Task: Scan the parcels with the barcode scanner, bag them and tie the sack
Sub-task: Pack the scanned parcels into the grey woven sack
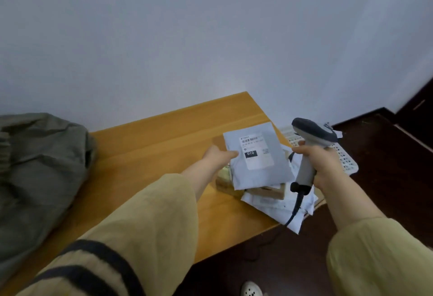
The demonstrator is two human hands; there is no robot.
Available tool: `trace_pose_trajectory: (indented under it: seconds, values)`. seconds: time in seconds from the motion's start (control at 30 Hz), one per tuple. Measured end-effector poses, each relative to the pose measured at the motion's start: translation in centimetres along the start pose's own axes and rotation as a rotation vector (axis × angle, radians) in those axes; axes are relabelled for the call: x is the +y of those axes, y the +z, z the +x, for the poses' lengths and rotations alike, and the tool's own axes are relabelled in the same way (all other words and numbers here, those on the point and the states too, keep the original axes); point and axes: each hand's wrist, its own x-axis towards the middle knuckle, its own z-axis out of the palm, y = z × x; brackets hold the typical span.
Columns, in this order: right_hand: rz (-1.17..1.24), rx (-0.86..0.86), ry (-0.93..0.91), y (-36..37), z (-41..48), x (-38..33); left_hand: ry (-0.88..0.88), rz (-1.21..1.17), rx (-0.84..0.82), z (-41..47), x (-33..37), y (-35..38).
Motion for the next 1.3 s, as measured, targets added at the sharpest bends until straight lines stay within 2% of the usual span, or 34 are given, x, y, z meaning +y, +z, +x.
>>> trace_pose_trajectory:
  seconds: [0.2,0.3,0.47,0.63,0.83,1.0,1.17,1.3]
  values:
    - [-0.074,-0.050,0.174,-3.8,4.1,2.2,-0.054,0.008,-0.004,3.0,0.4,4.0]
    - [-0.088,-0.118,0.211,-4.0,4.7,3.2,-0.058,0.132,0.070,6.2,-0.7,5.5]
    - [-0.057,-0.173,0.199,-3.4,5.0,4.4,0.033,0.358,0.200,4.6,0.7,6.6]
    - [0.014,-0.251,0.189,-2.6,4.6,4.6,0.089,0.269,0.098,4.1,1.0,6.9]
    - [-0.053,-0.231,0.217,-1.8,4.8,5.1,-0.023,0.171,-0.053,3.7,0.5,7.4]
    - [-0.051,-0.179,0.193,-1.5,4.9,5.2,-0.026,0.133,-0.062,3.8,1.4,7.7]
    - [-0.035,-0.222,0.165,-0.6,4.0,5.1,-0.017,0.128,-0.052,4.0,0.8,7.5]
    - [-0.112,-0.212,0.127,0.5,3.4,5.3,-0.042,0.339,0.017,4.0,0.0,6.1]
